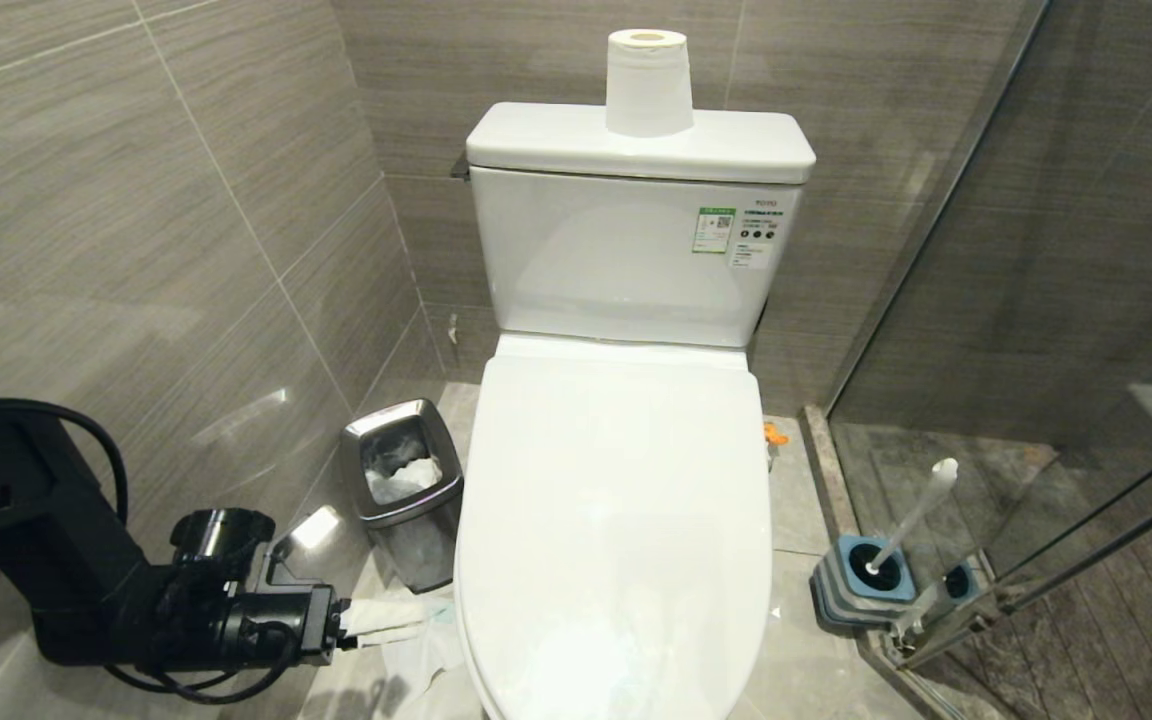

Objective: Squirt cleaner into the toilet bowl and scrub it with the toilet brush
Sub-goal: Use the left hand to lift the toilet lid slightly

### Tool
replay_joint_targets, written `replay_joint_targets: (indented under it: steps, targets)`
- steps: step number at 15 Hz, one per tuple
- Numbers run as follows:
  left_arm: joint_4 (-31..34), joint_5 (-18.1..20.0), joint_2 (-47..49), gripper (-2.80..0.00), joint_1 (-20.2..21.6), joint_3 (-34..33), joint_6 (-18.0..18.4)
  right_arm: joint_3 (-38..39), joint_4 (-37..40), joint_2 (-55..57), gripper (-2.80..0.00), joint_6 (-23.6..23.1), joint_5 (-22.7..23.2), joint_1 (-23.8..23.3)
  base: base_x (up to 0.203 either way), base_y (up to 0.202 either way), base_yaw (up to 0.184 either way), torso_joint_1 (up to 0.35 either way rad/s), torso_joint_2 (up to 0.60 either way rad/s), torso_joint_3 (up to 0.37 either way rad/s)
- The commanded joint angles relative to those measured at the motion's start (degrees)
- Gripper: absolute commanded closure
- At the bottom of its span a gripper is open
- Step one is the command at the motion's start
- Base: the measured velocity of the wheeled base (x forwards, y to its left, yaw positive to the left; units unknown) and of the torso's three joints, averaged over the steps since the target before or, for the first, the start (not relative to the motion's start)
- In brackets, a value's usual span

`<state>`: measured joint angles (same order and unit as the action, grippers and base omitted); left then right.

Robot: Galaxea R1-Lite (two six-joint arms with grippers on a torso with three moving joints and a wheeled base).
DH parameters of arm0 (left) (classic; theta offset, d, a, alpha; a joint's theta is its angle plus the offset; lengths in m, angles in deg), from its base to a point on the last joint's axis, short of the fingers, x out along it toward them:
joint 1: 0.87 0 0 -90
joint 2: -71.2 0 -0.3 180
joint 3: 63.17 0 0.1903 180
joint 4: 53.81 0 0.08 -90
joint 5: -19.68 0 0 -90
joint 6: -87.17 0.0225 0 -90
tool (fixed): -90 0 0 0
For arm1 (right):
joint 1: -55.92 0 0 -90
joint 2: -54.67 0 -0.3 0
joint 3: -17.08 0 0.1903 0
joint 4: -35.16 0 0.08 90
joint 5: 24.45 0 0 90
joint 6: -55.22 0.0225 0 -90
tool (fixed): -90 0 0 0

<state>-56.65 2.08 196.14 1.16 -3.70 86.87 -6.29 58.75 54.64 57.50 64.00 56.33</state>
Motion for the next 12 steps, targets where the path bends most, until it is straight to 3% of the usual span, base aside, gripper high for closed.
replay_joint_targets:
  steps: [1, 4, 12]
  targets:
    - [-0.67, 0.05, 0.28, -2.8, 0.13, -0.85, 0.65, 0.09, 0.04, 0.02, 0.0, 0.01, -0.03, 0.02, 0.0, 0.0, 0.0, 0.0, 0.0, 0.0]
    - [-0.6, -3.99, 0.39, -2.8, 0.34, -1.03, 0.83, 0.09, 0.04, 0.02, 0.0, 0.01, -0.03, 0.02, 0.0, 0.0, 0.0, 0.0, 0.0, 0.0]
    - [3.73, -5.59, -2.15, -2.8, -0.62, -2.14, 0.0, 0.09, 0.04, 0.02, 0.0, 0.01, -0.03, 0.02, 0.0, 0.0, 0.0, 0.0, 0.0, 0.0]
